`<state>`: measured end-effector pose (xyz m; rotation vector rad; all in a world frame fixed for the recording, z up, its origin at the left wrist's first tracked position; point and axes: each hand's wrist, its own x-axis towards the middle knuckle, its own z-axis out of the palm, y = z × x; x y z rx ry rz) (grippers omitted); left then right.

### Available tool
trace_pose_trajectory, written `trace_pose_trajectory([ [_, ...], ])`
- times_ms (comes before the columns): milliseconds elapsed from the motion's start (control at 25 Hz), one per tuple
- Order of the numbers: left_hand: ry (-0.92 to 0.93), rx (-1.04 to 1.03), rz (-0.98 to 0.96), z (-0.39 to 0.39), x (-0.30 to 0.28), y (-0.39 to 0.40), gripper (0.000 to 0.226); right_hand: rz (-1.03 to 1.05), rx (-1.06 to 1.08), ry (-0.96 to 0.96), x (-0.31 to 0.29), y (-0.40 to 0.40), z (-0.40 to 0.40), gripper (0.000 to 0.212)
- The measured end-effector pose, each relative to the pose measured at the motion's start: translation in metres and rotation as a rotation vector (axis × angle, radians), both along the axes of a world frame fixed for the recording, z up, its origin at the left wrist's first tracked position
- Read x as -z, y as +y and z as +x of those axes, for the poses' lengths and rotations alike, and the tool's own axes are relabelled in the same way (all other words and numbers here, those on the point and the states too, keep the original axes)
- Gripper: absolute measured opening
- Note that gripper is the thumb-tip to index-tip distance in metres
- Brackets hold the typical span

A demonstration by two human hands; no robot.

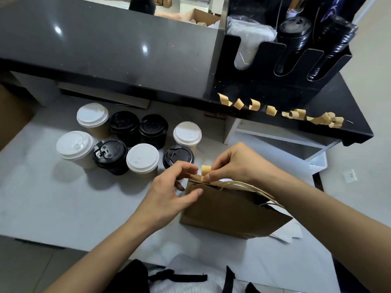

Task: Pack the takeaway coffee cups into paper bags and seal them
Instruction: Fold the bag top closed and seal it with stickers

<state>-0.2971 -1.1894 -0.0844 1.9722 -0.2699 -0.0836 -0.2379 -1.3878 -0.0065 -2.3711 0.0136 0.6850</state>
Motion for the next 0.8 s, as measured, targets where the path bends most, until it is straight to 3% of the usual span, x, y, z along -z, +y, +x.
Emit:
trace_pose_trajectory([
  [320, -0.082, 0.044, 0.057, 0.002, 0.008, 0.000, 0.020, 0.058, 0.000, 0.047, 0.004, -0.002, -0.005, 0.012],
  [800, -0.090, 0.073, 0.049, 0.003, 0.011, -0.002, 0.016, 0.156, -0.026, 0.225, 0.005, -0.012, -0.003, 0.020],
])
